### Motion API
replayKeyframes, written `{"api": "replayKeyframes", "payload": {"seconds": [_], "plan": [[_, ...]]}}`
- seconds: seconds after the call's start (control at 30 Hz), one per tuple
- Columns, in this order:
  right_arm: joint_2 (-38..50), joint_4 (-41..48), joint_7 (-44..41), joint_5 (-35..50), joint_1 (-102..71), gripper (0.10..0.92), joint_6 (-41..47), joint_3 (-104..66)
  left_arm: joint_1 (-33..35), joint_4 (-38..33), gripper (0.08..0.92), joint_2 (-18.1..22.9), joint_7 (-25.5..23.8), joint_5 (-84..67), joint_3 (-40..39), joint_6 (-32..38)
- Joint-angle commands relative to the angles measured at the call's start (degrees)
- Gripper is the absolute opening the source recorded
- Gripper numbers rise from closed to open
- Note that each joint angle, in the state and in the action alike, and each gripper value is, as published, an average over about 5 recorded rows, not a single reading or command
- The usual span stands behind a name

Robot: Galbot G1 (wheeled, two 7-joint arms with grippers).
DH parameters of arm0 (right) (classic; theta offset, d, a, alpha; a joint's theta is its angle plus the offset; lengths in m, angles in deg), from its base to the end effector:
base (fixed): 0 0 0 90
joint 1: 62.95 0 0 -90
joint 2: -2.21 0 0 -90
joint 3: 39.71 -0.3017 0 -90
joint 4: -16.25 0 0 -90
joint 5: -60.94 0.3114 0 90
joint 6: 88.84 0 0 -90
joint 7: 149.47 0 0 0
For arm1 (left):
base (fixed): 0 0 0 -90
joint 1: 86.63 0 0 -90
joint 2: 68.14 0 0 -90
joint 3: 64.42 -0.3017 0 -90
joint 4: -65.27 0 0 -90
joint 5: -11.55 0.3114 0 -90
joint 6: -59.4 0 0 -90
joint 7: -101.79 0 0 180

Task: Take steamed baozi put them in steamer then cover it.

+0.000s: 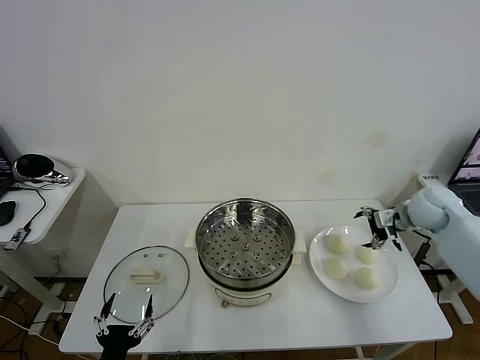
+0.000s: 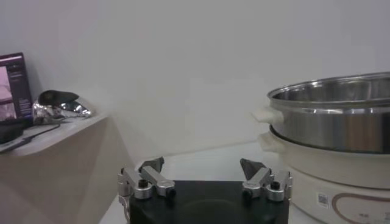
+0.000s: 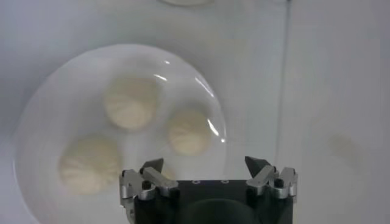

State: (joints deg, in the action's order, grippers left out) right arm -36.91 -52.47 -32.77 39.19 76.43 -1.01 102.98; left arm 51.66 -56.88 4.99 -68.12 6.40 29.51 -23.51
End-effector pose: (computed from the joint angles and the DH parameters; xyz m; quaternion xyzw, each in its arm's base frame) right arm 0.4490 -0.1761 -0.1534 0.4705 -0.5472 0.6114 0.3246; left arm 0.0818 0.0568 -0.2795 0.0193 -0.9933 -0.0920 0.0678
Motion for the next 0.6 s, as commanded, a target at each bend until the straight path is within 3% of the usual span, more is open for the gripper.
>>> {"api": "replayKeyframes", "payload": {"seconds": [0.03, 0.6], "plan": [[-7.26, 12.55, -2.9, -1.75, 8.5, 0.823, -2.67, 10.41, -0.07, 0.17, 0.823, -0.25, -0.19, 0.29, 0.58, 0.05], [-15.42, 21.09, -0.74, -6.1, 6.81, 0.823, -3.23, 8.56, -0.05, 0.38, 0.823, -0.12, -0.66, 0.8, 1.12, 0.64]]}}
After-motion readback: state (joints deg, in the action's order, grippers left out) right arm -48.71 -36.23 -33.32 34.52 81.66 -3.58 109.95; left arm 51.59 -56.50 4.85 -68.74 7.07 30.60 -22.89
